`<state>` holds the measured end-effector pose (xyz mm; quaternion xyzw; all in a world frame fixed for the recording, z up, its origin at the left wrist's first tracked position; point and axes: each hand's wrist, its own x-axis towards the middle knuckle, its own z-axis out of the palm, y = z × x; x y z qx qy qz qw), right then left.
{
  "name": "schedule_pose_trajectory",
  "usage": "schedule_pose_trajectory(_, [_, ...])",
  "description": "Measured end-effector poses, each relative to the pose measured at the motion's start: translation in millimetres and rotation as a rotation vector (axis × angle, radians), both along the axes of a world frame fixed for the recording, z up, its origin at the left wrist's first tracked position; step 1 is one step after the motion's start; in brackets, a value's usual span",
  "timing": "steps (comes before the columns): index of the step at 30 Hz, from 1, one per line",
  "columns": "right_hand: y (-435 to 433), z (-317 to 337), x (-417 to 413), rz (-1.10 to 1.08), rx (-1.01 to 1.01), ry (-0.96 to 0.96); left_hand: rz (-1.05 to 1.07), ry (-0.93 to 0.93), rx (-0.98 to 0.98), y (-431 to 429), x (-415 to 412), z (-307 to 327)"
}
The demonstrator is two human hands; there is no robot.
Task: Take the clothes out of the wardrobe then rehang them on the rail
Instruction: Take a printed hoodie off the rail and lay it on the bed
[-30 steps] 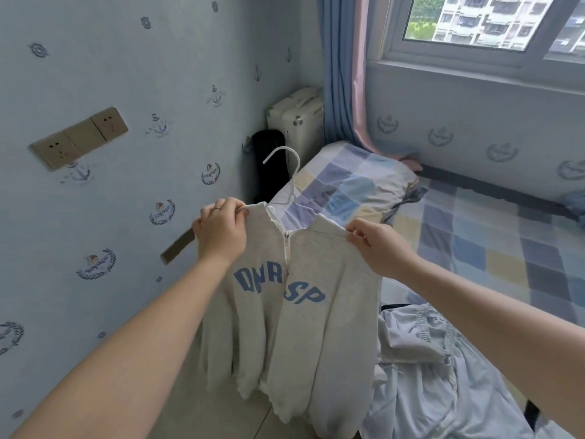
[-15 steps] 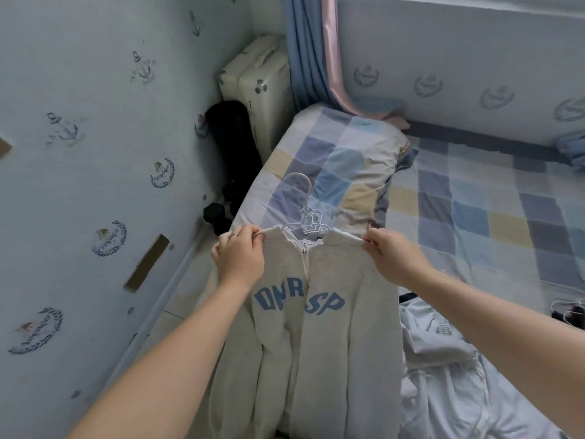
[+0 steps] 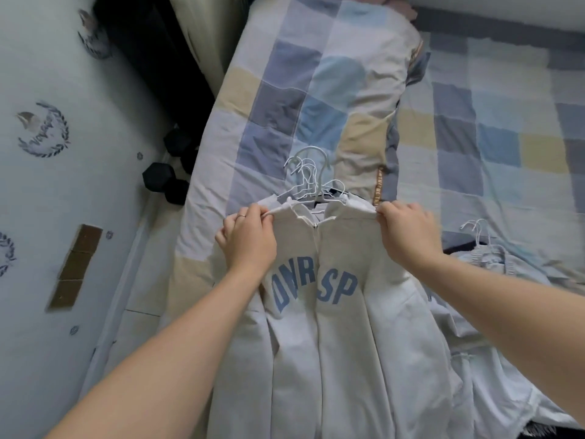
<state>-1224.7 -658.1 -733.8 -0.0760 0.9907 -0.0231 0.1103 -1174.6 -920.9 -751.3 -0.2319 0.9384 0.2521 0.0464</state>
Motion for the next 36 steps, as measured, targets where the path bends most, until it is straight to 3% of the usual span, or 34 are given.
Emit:
schedule_pose_trajectory(7, [-9, -67, -20, -0.112, -0.057, -0.345, -0.035, -0.136, -0.009, -2, -37, -73])
schedule_pose_trajectory(14, [7, -52, 25, -0.108, -0.073, -0.473, -0.152, -0.297, 0.045, 15, -7, -56])
schedule_pose_trajectory(22, [36, 37, 109, -0.171, -0.171, -0.359, -0.387, -0.269, 0.128, 83, 80, 34])
schedule_pose_trajectory(36, [174, 159, 352, -0.506, -0.206, -0.128, -0.852, -0.119, -0.037, 254, 232, 161])
